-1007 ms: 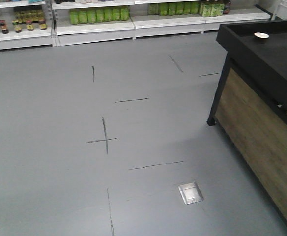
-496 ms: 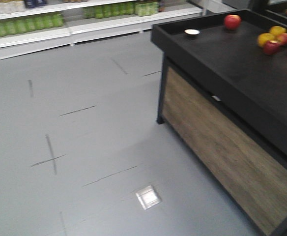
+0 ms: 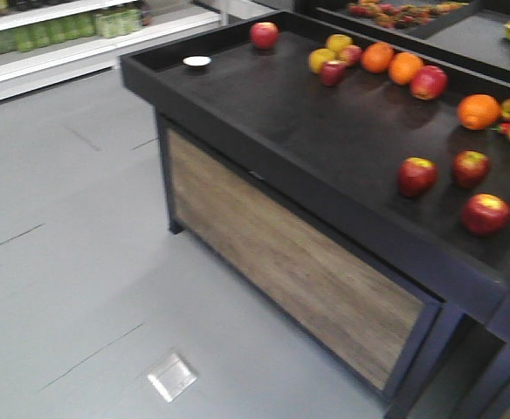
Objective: Pick three apples into basket with both arms
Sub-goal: 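Turn the base to face the light-blue basket on the table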
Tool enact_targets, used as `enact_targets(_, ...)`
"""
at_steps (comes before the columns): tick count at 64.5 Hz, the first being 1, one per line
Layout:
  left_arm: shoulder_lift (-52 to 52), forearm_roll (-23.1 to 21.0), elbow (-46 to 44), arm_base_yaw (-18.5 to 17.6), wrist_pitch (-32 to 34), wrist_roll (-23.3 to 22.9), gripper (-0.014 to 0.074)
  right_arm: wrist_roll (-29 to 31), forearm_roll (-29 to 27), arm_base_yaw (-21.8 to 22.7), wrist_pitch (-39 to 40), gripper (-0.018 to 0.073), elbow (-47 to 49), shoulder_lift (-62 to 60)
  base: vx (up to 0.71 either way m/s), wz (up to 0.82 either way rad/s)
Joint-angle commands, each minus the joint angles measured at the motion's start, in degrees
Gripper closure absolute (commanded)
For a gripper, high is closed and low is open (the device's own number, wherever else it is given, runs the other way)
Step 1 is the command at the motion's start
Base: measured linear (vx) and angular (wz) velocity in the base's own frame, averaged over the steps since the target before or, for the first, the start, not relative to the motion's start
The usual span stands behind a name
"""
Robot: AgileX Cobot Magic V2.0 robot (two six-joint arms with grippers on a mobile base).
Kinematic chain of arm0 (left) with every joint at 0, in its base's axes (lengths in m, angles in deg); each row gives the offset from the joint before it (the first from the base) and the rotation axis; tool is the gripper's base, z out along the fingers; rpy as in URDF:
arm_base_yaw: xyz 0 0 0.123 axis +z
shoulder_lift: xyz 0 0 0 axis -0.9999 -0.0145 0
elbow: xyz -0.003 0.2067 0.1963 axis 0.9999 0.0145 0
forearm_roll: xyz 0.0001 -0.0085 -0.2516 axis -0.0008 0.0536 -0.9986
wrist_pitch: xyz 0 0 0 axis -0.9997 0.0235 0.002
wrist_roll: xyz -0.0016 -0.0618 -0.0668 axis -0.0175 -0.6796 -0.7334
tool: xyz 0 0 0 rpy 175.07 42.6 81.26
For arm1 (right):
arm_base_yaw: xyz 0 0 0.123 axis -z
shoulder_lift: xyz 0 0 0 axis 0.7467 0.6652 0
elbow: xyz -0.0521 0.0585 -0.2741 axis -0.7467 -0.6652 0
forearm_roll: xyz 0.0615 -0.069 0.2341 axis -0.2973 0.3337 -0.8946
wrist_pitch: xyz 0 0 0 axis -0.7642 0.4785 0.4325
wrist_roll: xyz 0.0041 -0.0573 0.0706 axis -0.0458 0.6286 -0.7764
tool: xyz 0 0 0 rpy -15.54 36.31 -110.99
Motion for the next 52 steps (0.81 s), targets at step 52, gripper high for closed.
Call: enact_targets(52, 0.9, -0.1, 1.3, 0.0, 3.9, 0.0, 0.0603, 0.3, 0.5, 0.5, 4.1, 0.0564, -0.8, -0.6, 0.11, -0.46)
